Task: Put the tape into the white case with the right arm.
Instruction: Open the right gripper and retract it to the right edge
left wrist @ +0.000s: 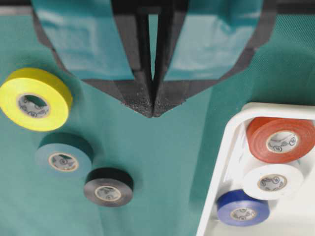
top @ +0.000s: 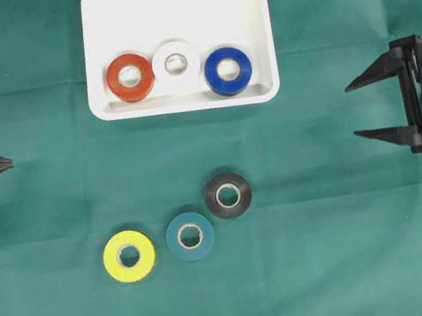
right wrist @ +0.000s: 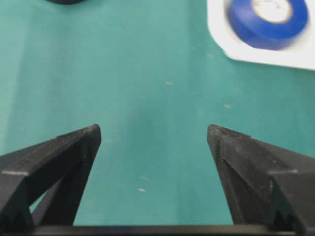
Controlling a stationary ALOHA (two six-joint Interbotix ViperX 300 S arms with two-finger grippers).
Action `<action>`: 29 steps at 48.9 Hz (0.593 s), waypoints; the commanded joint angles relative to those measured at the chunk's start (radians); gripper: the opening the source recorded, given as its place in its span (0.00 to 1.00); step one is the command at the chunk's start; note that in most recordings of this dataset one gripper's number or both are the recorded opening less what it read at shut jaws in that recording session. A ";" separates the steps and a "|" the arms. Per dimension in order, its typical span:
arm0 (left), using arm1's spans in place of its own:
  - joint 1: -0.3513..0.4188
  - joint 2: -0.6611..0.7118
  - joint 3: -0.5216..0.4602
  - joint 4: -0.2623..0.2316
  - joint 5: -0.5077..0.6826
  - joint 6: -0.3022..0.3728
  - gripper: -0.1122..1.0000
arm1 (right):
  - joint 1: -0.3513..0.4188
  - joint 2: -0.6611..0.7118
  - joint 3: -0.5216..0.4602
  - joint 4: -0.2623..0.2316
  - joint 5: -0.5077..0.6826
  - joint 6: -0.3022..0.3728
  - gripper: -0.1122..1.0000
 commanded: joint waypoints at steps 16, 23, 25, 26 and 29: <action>0.003 0.008 -0.011 0.000 -0.005 0.002 0.11 | 0.143 0.003 -0.003 0.003 -0.008 0.002 0.71; 0.003 0.008 -0.011 -0.002 -0.005 0.002 0.11 | 0.143 0.006 -0.003 0.002 -0.008 0.002 0.71; 0.003 0.008 -0.011 -0.002 -0.005 0.002 0.11 | 0.141 0.008 -0.006 0.002 -0.008 0.002 0.71; 0.003 0.008 -0.011 -0.002 -0.005 0.002 0.11 | 0.143 0.006 -0.008 0.002 -0.008 0.002 0.71; 0.003 0.008 -0.011 -0.002 -0.005 0.002 0.11 | 0.143 0.015 -0.014 0.002 -0.008 0.002 0.71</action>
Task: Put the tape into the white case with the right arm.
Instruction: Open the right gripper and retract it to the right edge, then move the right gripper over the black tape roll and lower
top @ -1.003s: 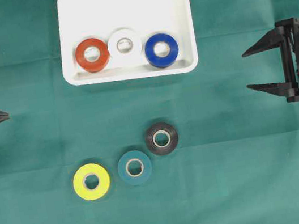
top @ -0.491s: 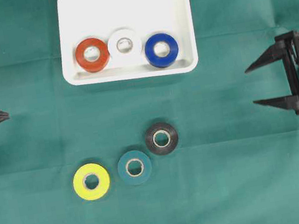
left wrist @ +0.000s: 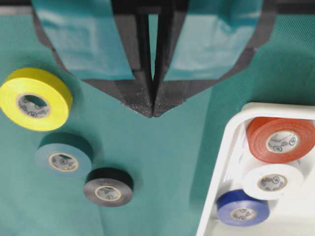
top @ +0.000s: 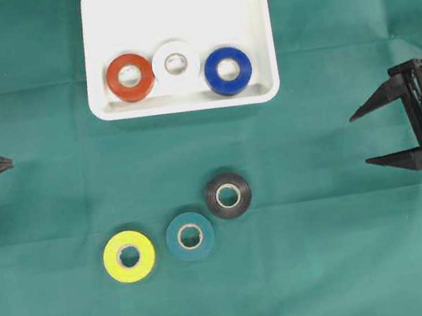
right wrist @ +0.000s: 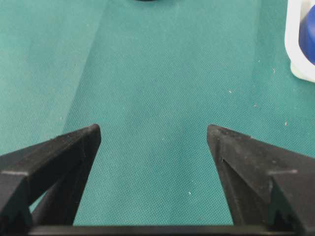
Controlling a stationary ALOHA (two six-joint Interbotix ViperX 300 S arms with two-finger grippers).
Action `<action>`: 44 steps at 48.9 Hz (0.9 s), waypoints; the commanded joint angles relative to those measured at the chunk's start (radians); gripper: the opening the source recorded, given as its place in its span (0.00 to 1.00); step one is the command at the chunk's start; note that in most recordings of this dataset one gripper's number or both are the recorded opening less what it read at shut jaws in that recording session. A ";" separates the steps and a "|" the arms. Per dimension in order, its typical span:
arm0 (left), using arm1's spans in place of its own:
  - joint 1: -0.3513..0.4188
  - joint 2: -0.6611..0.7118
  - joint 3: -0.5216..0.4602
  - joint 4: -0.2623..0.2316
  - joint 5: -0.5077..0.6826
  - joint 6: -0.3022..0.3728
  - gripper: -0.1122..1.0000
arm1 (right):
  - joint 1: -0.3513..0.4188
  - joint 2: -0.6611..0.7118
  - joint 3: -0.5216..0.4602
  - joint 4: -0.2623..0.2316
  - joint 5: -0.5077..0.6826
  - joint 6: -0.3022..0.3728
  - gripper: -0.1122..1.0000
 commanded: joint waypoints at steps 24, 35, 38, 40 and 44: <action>0.002 0.008 -0.012 -0.002 -0.005 0.002 0.11 | 0.037 0.331 -0.206 -0.038 -0.094 -0.014 0.66; 0.002 0.008 -0.012 -0.002 -0.005 0.002 0.11 | 0.051 0.534 -0.336 -0.060 -0.152 -0.012 0.66; 0.002 0.008 -0.012 -0.002 -0.005 0.002 0.11 | 0.051 0.581 -0.371 -0.061 -0.158 -0.012 0.66; 0.002 0.008 -0.012 -0.002 -0.005 0.002 0.11 | 0.049 0.612 -0.397 -0.061 -0.158 -0.012 0.66; 0.002 0.008 -0.012 -0.002 -0.005 0.002 0.11 | 0.052 0.678 -0.451 -0.061 -0.158 -0.012 0.66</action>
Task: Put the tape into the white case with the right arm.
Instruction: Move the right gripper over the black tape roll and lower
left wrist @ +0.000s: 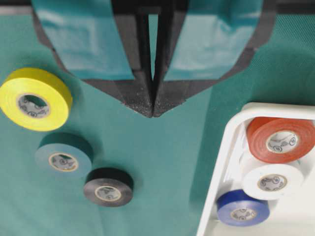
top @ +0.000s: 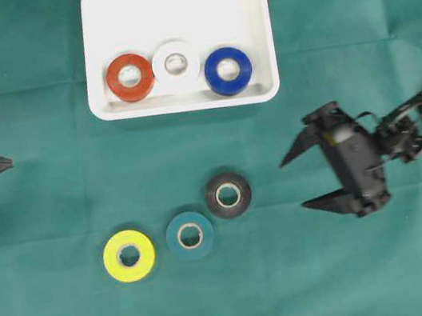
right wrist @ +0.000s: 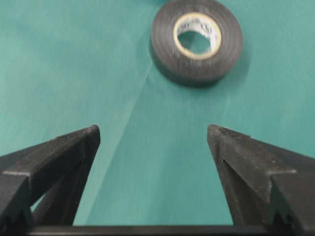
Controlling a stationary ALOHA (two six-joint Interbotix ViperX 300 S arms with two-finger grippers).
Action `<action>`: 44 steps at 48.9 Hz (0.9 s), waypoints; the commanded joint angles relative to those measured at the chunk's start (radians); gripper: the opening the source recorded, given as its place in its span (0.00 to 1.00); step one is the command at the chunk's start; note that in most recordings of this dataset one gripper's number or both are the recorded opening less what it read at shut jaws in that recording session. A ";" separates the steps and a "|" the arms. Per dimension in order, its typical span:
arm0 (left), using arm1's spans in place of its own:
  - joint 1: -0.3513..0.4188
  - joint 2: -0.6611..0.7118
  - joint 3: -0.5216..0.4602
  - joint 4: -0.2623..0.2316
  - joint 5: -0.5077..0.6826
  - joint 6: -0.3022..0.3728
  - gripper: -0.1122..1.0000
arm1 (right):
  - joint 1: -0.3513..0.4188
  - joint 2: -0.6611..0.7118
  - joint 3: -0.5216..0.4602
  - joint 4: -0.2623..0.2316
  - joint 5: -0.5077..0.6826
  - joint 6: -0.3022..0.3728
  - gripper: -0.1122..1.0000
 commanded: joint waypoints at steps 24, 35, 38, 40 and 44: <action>0.003 0.008 -0.012 -0.002 -0.005 0.002 0.11 | 0.025 0.252 -0.281 -0.002 -0.003 0.000 0.66; 0.003 0.008 -0.012 -0.002 -0.005 0.002 0.11 | 0.026 0.281 -0.305 -0.002 0.017 0.000 0.66; 0.003 0.008 -0.012 -0.002 -0.005 0.002 0.11 | 0.025 0.279 -0.305 -0.002 0.031 0.000 0.66; 0.003 0.008 -0.012 -0.002 -0.005 0.002 0.11 | 0.025 0.281 -0.305 -0.002 0.041 0.000 0.66; 0.003 0.008 -0.012 -0.002 -0.005 0.002 0.11 | 0.026 0.282 -0.308 -0.002 0.057 0.005 0.66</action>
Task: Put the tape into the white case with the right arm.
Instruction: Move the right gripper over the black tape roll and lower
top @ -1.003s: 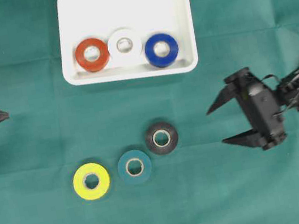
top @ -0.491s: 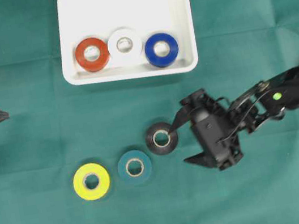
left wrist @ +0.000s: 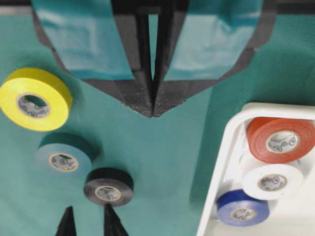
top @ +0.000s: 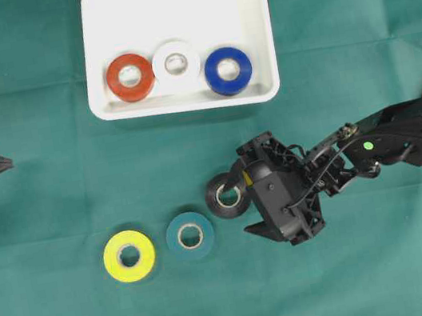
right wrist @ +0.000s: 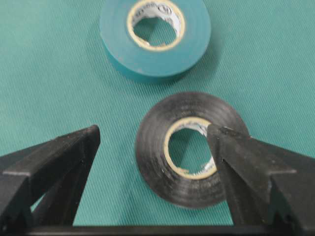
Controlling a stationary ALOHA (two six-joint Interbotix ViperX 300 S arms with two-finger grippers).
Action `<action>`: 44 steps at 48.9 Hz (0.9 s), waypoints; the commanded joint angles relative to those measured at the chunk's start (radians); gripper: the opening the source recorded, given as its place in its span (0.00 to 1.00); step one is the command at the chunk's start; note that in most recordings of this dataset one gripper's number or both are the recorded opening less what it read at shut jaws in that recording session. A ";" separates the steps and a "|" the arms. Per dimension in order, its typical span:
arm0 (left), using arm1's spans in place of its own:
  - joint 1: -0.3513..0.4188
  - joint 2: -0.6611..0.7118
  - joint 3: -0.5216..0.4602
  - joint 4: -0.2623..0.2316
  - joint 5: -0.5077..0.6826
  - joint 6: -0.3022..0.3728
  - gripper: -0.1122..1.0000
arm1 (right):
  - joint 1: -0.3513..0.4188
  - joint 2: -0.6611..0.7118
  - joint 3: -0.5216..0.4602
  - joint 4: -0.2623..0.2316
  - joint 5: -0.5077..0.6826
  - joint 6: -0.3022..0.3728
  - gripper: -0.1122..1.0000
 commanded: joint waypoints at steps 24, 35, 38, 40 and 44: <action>0.002 0.008 -0.012 -0.002 -0.005 0.002 0.11 | 0.026 0.049 -0.084 -0.002 0.163 0.003 0.67; 0.002 0.008 -0.012 -0.002 -0.005 0.002 0.11 | 0.026 0.052 -0.086 -0.002 0.167 0.003 0.67; 0.002 0.008 -0.012 -0.002 -0.005 0.002 0.11 | 0.026 0.054 -0.086 -0.002 0.166 0.003 0.67; 0.002 0.006 -0.012 -0.002 -0.005 0.002 0.11 | 0.026 0.055 -0.086 -0.002 0.166 0.003 0.67; 0.002 0.008 -0.012 -0.002 -0.005 0.002 0.11 | 0.026 0.063 -0.086 -0.002 0.164 0.005 0.66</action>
